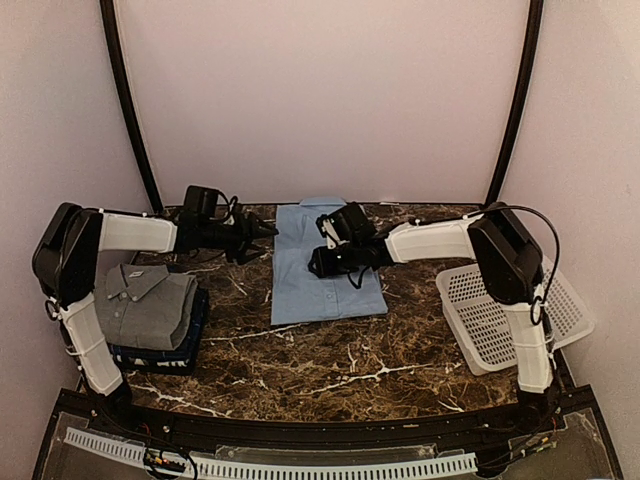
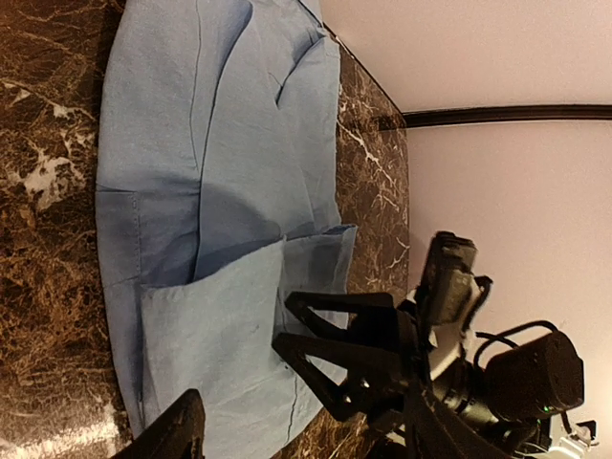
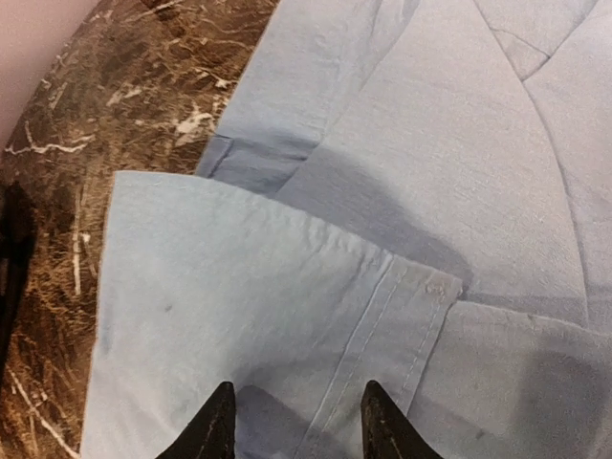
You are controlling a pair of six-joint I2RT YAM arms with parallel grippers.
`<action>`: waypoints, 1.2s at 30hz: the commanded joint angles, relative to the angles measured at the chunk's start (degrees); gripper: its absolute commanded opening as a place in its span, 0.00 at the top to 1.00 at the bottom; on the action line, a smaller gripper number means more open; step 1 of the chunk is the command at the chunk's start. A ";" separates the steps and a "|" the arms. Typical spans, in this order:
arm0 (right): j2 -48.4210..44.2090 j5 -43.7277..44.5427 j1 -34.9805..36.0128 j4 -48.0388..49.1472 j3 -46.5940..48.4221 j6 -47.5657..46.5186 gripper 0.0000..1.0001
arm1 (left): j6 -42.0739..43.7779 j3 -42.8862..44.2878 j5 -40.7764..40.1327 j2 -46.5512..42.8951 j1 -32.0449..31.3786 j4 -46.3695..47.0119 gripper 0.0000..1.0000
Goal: Fold and stack the long sleeve shirts
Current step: Fold the rectangle-folded shirt at the center of the board, then smooth out the 2/3-rectangle-folded shirt at the center of the board.
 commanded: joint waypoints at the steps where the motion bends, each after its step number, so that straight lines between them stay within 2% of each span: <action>1: 5.68 1.26 -0.68 -5.86 7.12 -1.54 0.56 | 4.58 -4.47 0.23 -8.99 -0.12 -4.12 0.30; 9: 0.42 2.23 -1.03 -6.06 5.02 -1.65 0.47 | 9.98 -13.56 0.87 -14.39 -3.94 -9.31 0.32; 17: -7.12 3.10 -5.54 -3.11 -2.61 -0.80 0.52 | 10.75 -12.82 -0.53 -11.71 -11.89 -7.42 0.39; 19: -7.30 2.86 -7.07 -3.50 -2.67 -2.27 0.54 | 10.23 -11.51 -0.89 -10.10 -12.72 -6.92 0.41; 23: -6.32 2.64 -9.36 -3.89 -2.28 -6.36 0.53 | 8.95 -10.24 -1.95 -7.25 -13.19 -5.85 0.45; 30: -1.36 0.48 -10.95 -7.20 2.00 -10.23 0.52 | 9.62 -8.86 -3.82 -4.82 -13.30 -7.73 0.46; 36: 0.99 -0.26 -11.27 -8.00 3.39 -9.54 0.59 | 9.85 -8.87 -4.61 -3.72 -13.30 -8.03 0.46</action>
